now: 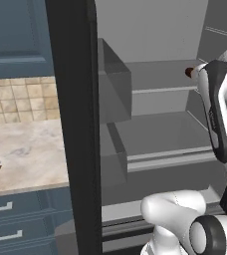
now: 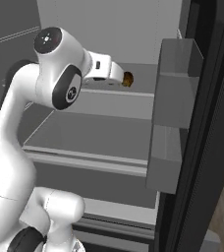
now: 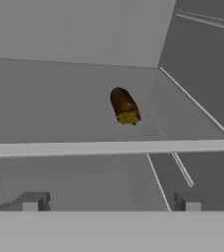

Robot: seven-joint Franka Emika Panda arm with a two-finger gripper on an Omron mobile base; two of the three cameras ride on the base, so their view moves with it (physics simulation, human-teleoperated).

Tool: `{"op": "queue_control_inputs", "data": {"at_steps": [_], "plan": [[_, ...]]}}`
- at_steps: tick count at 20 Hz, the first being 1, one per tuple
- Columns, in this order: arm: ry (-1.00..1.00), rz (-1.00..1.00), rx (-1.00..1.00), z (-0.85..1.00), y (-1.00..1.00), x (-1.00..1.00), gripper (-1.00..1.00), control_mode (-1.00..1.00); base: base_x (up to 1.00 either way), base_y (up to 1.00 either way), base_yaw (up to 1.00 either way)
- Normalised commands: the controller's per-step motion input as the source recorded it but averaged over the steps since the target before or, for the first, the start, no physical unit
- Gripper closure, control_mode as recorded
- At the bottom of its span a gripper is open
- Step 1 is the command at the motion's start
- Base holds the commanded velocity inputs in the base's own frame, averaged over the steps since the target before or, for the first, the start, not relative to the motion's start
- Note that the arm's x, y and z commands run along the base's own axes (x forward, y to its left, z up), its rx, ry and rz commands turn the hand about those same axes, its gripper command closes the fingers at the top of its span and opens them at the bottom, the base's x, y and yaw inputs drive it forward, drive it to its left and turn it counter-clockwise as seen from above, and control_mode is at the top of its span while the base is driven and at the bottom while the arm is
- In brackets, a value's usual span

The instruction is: Open the fridge, remove the kiwi, sweet potato, and chicken drumstick, and place them on any counter.

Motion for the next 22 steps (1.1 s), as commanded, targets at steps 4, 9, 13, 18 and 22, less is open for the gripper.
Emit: {"op": "queue_control_inputs", "data": {"at_steps": [4, 9, 13, 18, 22], "plan": [[0.01, 0.0, 0.0, 0.0, -0.47, 0.56, -1.0, -1.0, 0.0, 0.0, 0.0], [0.01, 0.0, 0.0, -0.04, -0.2, 0.61, -1.0, -1.0, 0.0, 0.0, 0.0], [0.0, 0.0, 0.0, -0.08, 0.0, 0.58, -1.0, -1.0, 0.0, 0.0, 0.0], [0.02, 0.0, 0.0, -0.11, 0.0, 0.43, -1.0, -1.0, 0.0, 0.0, 0.0], [0.06, 0.0, 0.0, -0.11, 0.0, 0.37, -1.0, -1.0, 0.0, 0.0, 0.0]]}}
